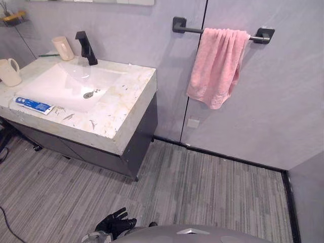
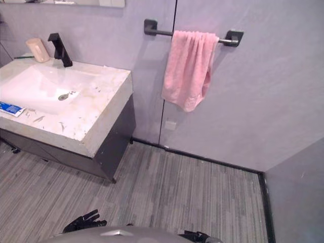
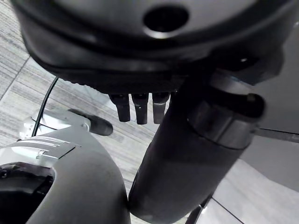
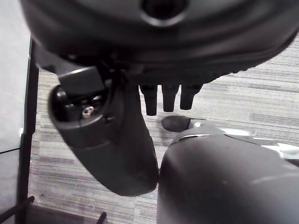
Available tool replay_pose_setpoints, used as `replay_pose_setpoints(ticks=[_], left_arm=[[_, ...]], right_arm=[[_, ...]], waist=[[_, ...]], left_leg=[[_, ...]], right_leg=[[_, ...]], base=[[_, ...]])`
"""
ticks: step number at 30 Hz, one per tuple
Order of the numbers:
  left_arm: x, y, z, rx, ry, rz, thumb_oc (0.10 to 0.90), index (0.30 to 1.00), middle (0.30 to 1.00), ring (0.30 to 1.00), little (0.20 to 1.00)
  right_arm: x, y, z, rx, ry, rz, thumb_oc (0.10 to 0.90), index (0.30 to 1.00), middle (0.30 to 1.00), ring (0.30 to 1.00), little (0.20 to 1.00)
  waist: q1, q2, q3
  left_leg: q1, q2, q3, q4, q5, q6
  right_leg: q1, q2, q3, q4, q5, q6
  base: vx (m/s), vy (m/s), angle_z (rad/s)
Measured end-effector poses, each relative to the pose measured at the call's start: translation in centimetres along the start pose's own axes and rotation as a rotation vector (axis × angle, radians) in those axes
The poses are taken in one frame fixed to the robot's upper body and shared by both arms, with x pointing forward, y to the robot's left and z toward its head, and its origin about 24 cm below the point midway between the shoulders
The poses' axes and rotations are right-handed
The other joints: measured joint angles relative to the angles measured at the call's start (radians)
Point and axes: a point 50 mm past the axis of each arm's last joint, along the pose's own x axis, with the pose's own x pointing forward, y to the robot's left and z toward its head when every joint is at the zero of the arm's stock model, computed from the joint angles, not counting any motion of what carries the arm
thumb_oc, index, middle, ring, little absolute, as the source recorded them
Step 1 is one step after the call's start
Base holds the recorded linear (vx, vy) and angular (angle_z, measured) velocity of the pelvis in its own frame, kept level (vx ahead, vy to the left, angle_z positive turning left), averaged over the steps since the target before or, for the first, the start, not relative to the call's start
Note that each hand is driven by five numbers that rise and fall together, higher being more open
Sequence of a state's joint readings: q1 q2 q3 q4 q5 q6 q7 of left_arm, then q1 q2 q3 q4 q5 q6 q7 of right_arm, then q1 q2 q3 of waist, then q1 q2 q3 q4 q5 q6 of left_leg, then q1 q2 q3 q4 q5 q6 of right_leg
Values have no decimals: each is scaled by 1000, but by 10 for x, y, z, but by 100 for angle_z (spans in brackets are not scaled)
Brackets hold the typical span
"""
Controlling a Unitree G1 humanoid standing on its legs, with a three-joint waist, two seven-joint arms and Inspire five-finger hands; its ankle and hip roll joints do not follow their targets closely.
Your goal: Organize the bathroom.
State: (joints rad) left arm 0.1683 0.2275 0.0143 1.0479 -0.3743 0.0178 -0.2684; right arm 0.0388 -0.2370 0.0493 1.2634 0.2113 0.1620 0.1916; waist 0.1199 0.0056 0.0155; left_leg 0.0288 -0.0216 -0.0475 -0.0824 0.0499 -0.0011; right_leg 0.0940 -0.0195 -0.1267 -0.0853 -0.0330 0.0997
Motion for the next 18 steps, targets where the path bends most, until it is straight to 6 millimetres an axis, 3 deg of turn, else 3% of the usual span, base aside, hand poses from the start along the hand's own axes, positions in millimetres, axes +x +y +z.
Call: replay_pose_setpoints(ticks=[5,18], left_arm=[[1,-2,6,-14,-18,-5,800,900,900,900,900],[0,3,-3,-63,41,12,800,900,900,900,900]], right_arm=[[0,2,8,-3,-20,10,800,900,900,900,900],[0,4,5,3,5,56,800,900,900,900,900]], waist=[[-5,3,41],[-17,1,20]], left_leg=[[17,-1,2,-1,-1,-1],[31,0,10,-2,-3,-1]], right_leg=[[15,-1,2,0,0,0],[27,-2,9,0,0,-1]], base=[[0,0,0],[11,29,-2]])
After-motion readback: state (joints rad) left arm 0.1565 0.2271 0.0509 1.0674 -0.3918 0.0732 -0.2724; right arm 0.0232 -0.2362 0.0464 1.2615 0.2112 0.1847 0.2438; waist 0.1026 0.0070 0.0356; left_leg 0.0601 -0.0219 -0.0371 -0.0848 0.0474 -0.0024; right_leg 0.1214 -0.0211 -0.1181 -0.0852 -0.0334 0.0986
